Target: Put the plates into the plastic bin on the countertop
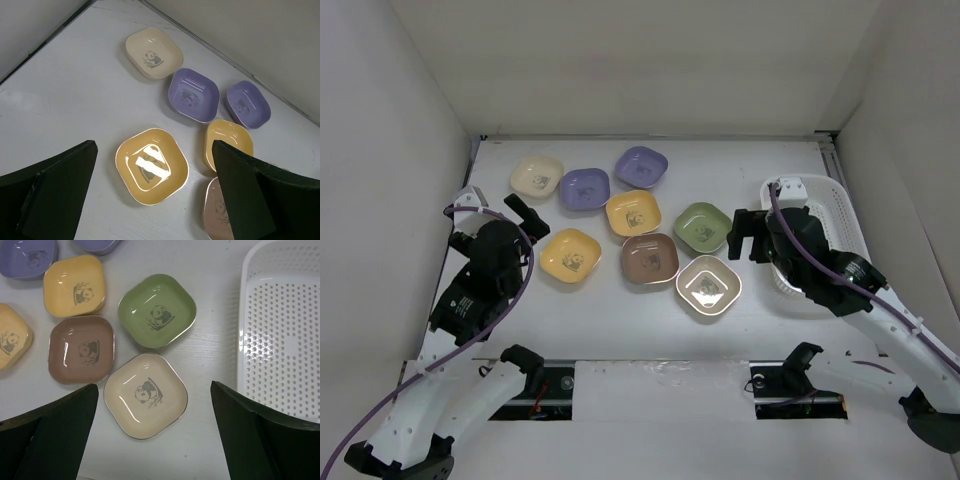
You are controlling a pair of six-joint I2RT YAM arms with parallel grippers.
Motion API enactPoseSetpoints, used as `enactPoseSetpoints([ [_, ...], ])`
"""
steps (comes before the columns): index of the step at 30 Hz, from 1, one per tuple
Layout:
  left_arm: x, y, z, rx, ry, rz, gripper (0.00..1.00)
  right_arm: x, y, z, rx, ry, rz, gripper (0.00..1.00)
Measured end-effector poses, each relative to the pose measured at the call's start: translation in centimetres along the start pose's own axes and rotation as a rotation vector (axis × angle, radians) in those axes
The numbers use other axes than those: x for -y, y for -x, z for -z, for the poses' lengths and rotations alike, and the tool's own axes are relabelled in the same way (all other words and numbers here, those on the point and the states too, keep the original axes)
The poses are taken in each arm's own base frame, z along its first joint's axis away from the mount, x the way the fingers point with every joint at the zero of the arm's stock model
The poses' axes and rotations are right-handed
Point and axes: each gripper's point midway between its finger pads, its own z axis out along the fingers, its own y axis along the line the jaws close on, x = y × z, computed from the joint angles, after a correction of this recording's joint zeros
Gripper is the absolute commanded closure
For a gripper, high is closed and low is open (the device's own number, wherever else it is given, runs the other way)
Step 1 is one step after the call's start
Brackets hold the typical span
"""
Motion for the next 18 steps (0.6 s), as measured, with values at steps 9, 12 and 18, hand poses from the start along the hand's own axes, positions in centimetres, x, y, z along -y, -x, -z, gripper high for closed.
enactPoseSetpoints([
  [9,0.0,0.0,0.0,0.0,0.0,0.0,0.01,-0.3,-0.8,0.0,-0.03,0.01,-0.041,0.0],
  [12,0.0,0.0,0.0,0.0,0.0,0.0,0.01,-0.2,-2.5,-0.4,-0.078,-0.01,-0.083,0.0],
  [18,0.0,0.1,0.1,0.001,-0.008,0.0,0.01,0.6,-8.7,-1.1,-0.203,-0.039,-0.175,0.0],
])
